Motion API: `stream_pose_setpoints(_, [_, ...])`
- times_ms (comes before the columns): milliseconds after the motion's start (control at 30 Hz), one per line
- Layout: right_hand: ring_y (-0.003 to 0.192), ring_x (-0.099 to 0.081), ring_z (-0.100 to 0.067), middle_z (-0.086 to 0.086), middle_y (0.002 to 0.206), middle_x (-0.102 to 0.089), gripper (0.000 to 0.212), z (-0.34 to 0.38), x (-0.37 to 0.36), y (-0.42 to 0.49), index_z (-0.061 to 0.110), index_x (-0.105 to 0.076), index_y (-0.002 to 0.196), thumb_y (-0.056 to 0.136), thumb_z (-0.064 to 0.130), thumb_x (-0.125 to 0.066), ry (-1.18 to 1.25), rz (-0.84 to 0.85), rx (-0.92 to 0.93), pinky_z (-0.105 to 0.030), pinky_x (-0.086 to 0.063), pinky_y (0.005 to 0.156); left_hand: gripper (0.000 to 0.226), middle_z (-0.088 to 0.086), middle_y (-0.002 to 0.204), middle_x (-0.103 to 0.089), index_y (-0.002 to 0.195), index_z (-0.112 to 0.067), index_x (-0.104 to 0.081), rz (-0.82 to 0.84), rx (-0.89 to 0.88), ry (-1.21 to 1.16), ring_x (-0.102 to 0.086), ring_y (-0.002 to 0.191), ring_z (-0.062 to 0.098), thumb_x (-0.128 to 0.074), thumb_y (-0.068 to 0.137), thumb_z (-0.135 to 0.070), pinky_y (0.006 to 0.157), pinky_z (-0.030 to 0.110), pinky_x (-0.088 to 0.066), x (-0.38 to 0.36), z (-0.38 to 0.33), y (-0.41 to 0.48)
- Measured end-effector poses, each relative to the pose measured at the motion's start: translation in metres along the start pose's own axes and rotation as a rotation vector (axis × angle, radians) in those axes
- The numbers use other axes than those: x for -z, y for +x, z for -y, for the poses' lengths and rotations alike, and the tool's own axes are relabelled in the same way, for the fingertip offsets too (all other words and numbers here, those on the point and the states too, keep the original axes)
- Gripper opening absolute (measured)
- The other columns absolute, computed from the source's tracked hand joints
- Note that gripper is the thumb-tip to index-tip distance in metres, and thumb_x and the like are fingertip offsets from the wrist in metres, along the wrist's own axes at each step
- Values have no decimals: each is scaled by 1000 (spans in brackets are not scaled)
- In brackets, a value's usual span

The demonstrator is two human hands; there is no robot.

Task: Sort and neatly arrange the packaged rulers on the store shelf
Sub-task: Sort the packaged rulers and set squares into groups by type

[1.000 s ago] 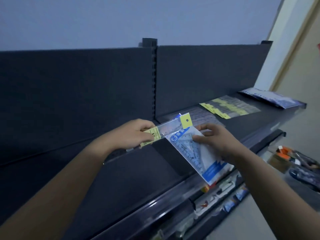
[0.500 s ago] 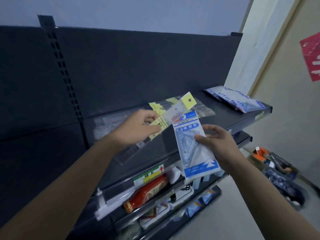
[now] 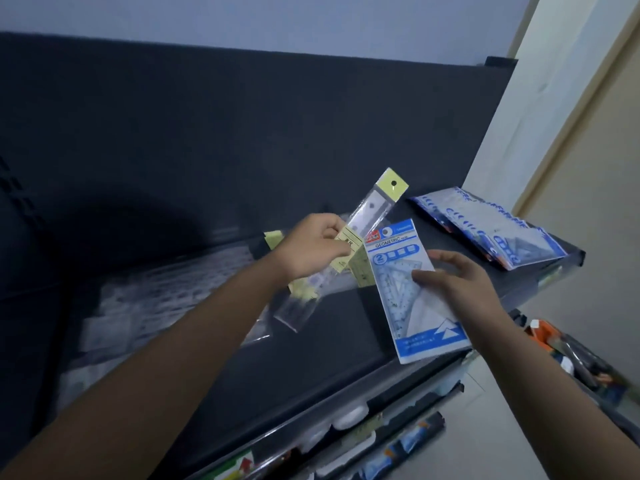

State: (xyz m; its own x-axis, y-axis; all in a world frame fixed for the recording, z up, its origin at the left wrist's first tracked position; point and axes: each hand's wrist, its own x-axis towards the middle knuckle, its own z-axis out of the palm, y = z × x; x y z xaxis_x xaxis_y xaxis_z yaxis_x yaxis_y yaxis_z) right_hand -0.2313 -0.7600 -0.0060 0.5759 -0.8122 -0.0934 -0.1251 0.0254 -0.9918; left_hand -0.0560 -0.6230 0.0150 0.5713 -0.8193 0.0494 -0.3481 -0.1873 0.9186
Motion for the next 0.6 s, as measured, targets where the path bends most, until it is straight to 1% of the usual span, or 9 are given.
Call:
stream_pose_setpoints(100, [62,-70,-22,-9,85,-74,30,-2,13,31,11,-61,106,79,2,-70,4,25,-13,-25,-50,48,8,22,90,-66,89,0,-57,-52,42,-69,-57,78,22,-62,83,2,69,33,-45,-12,-6,23])
stream_pose_setpoints(167, [65,-71,-23,-5,83,-75,29,-5,24,52,11,-63,106,79,3,-70,16,41,-8,-26,-51,48,23,29,99,-66,102,11,-57,-96,89,-189,-61,80,25,-66,83,2,61,28,-53,-19,-8,33])
stream_pose_setpoints(233, [68,-72,-23,-6,85,-74,29,-7,34,76,11,-64,106,79,4,-70,24,49,10,-28,-53,52,20,15,81,-69,96,9,-58,-142,112,-280,-64,70,18,-67,83,-2,48,23,-51,-25,-10,42])
stream_pose_setpoints(300, [70,-71,-24,-9,88,-73,28,-9,41,99,10,-62,106,79,3,-69,-17,87,48,-31,-54,59,11,4,71,-71,88,-2,-58,-229,125,-312,-66,59,13,-67,83,-4,48,23,-50,-38,-10,51])
stream_pose_setpoints(367, [72,-69,-25,-12,88,-71,28,-11,43,118,11,-61,105,80,2,-69,-57,155,78,-35,-54,66,8,8,81,-73,92,-4,-62,-333,157,-366,-70,65,15,-65,84,-2,52,25,-53,-54,-8,58])
stream_pose_setpoints(433, [77,-69,-25,-13,90,-71,29,-10,46,136,12,-61,105,80,0,-68,-75,227,89,-38,-54,72,8,10,86,-72,88,-4,-65,-459,193,-443,-71,68,15,-62,86,2,54,25,-55,-71,-4,64])
stream_pose_setpoints(467, [77,-69,-24,-12,90,-71,29,-9,48,145,12,-61,106,80,0,-68,-80,255,92,-38,-55,73,8,9,84,-71,87,-3,-64,-521,212,-486,-71,70,15,-61,86,4,55,26,-55,-79,-2,65])
stream_pose_setpoints(533, [69,-69,-16,-6,84,-71,29,-6,55,160,12,-62,105,79,1,-67,-75,283,103,-31,-53,64,8,8,81,-72,90,1,-63,-627,252,-547,-72,73,17,-61,86,7,57,26,-56,-93,3,61])
stream_pose_setpoints(600, [62,-67,-13,-1,78,-70,29,-2,60,169,13,-62,105,79,2,-67,-54,287,99,-27,-50,58,13,7,81,-74,92,2,-65,-698,274,-542,-72,78,21,-68,80,8,58,24,-56,-104,8,52])
